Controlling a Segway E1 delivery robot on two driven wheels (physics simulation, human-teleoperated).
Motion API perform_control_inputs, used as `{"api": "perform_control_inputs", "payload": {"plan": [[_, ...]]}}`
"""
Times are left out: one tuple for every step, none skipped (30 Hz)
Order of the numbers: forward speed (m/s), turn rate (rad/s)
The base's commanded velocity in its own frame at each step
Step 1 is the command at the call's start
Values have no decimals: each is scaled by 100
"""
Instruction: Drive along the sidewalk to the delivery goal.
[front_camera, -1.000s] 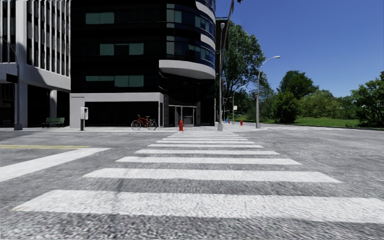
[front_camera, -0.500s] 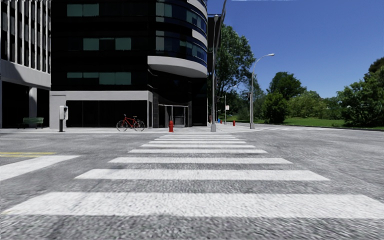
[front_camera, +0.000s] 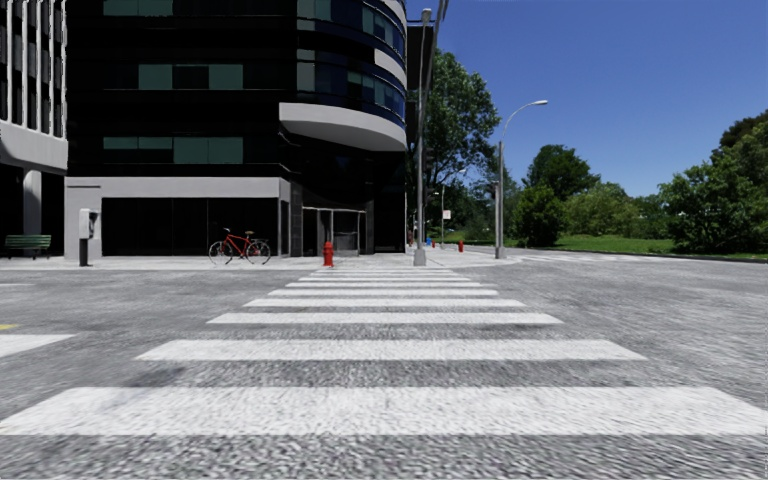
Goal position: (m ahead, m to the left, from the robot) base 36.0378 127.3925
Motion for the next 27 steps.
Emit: {"api": "perform_control_inputs", "payload": {"plan": [[200,0],[200,0],[200,0],[200,0],[200,0],[200,0],[200,0],[200,0],[200,0],[200,0],[200,0],[200,0],[200,0],[200,0],[200,0],[200,0],[200,0],[200,0],[200,0],[200,0],[200,0],[200,0],[200,0],[200,0],[200,0],[200,0],[200,0]]}}
